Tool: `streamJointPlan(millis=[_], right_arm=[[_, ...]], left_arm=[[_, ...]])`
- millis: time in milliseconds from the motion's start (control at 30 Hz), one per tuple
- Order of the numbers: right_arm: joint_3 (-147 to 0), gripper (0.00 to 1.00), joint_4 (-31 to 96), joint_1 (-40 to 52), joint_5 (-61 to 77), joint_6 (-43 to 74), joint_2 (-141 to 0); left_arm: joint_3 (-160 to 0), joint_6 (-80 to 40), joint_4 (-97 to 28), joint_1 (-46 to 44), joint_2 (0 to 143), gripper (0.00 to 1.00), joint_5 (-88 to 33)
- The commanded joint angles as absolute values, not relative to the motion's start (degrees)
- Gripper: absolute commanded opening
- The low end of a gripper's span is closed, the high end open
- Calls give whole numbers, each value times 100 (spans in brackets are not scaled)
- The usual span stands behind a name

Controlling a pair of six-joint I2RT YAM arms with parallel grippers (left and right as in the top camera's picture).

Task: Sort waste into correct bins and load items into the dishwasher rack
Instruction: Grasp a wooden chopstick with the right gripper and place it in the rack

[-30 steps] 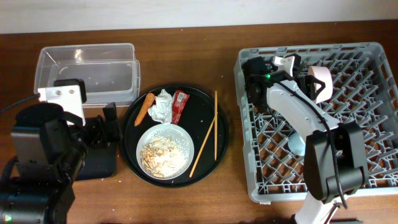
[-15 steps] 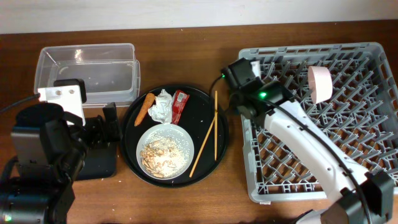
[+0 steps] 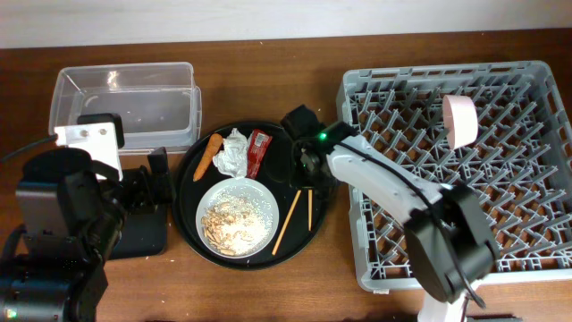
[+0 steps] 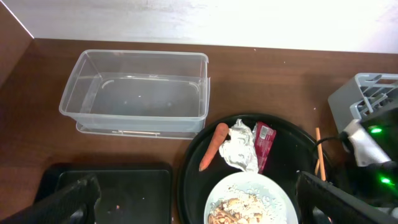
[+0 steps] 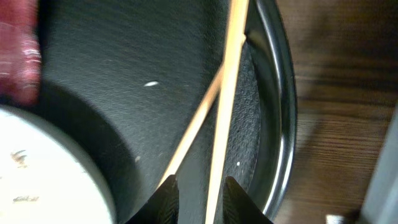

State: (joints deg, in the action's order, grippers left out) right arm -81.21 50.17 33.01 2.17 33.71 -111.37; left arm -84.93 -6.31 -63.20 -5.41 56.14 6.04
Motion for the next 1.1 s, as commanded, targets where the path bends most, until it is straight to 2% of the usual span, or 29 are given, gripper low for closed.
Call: streamJointPlan(millis=[0, 167, 200, 267, 500, 633, 800, 1067], right_arm=[[-8084, 26, 4917, 3280, -67, 3844, -11544], [-8084, 24, 4746, 3223, 202, 3841, -11819], [-8084, 22, 4729, 3223, 215, 3841, -11826], [-8084, 4, 4731, 3223, 259, 3846, -11826], [-8429, 4, 5194, 3105, 169, 3660, -11478], [-8827, 4, 5529, 2871, 143, 2635, -10628], [-8884, 4, 5765, 2001, 62, 2246, -9566], [-8685, 4, 6270, 1398, -95, 1177, -10025]], left_arm=[[-8527, -683, -6313, -548, 5627, 99, 648], [-8527, -683, -6313, -548, 5627, 99, 648], [-8527, -683, -6313, -548, 5629, 99, 648], [-8527, -683, -6313, -548, 5629, 99, 648], [-8527, -683, -6313, -548, 5629, 100, 648], [-8527, -683, -6313, -548, 5629, 99, 648], [-8527, -683, -6313, -548, 5627, 99, 648], [-8527, -683, -6313, -548, 5629, 99, 648]])
